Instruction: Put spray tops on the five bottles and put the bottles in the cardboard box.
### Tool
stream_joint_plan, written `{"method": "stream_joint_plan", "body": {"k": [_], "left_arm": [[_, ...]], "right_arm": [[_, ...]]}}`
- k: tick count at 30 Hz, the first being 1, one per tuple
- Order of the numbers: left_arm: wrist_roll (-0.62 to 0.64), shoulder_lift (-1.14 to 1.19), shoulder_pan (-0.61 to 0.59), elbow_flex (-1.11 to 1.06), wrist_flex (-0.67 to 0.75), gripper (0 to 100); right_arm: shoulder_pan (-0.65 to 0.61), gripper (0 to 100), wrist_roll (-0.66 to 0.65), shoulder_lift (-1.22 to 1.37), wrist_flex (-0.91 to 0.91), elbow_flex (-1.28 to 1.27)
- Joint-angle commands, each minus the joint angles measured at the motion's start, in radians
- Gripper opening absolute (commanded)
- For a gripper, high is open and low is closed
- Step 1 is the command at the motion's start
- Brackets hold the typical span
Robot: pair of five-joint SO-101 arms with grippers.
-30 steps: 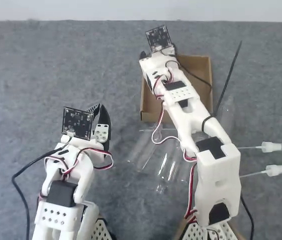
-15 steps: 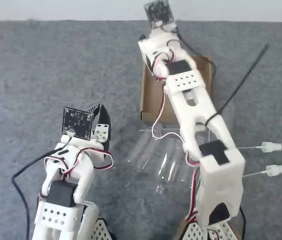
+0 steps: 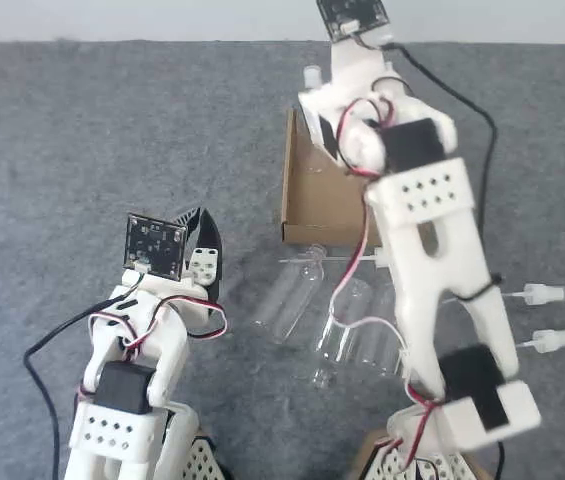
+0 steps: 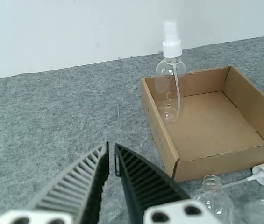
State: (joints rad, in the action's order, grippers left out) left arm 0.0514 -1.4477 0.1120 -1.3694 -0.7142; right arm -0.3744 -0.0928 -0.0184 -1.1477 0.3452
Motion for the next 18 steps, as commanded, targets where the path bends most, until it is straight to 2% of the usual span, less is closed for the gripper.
{"method": "stream_joint_plan", "body": {"k": [1,4,8,13,18], "left_arm": [[-0.003,0.002,-0.008,0.004,0.025,1],[-0.003,0.002,-0.008,0.004,0.025,1],[-0.003,0.002,-0.008,0.004,0.025,1],[-0.002,0.002,-0.003,0.004,0.025,1],[-0.002,0.002,-0.002,0.004,0.025,1]], "right_arm": [[0.015,28.8,-0.021,-0.148,-0.232,0.066],[0.025,28.9,-0.021,-0.191,-0.4,0.066],[0.127,29.0,-0.023,-0.236,-0.579,0.066],[0.409,28.8,-0.021,-0.232,-0.634,0.041],[0.662,28.8,-0.012,-0.236,-0.615,-0.161]]}}
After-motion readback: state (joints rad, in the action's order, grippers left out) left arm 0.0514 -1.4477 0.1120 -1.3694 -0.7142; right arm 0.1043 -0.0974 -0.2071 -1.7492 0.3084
